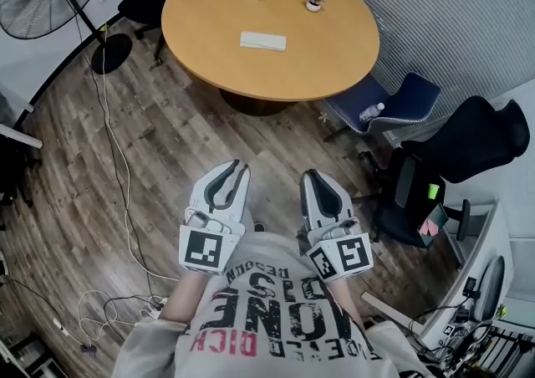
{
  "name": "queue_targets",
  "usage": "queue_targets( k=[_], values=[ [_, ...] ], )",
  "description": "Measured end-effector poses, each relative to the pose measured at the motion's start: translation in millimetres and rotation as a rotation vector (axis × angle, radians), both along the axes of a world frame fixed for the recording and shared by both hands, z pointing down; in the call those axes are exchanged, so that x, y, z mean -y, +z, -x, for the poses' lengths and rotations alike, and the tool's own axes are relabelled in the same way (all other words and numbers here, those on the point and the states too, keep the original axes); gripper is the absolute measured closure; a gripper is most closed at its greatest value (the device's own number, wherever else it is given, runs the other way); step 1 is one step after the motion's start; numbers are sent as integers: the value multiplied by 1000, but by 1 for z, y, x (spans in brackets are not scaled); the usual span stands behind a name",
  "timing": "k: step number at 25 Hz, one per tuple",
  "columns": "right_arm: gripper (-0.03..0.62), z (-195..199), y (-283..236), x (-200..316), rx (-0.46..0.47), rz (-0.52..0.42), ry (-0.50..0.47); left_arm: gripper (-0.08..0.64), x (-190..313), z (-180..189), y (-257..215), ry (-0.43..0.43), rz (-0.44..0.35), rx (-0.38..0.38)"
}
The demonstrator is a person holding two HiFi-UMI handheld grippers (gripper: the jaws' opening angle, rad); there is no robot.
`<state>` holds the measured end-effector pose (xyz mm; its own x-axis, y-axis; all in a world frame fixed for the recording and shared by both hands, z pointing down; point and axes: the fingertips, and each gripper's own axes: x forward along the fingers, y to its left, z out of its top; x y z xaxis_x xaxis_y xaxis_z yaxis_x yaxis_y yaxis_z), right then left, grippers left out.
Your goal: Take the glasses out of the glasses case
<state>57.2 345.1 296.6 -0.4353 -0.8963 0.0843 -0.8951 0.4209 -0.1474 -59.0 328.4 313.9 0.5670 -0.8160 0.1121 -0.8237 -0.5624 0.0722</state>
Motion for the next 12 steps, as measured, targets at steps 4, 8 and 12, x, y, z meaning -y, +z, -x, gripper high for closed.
queue_targets(
  k=[4, 8, 12],
  values=[
    [571, 9, -8, 40, 4, -2, 16, 496, 43, 7, -7, 42, -42, 22],
    [571, 21, -16, 76, 8, -4, 37, 497, 83, 15, -19, 72, -46, 13],
    [571, 32, -18, 101, 13, 1, 55, 497, 111, 23, -23, 83, -26, -5]
  ],
)
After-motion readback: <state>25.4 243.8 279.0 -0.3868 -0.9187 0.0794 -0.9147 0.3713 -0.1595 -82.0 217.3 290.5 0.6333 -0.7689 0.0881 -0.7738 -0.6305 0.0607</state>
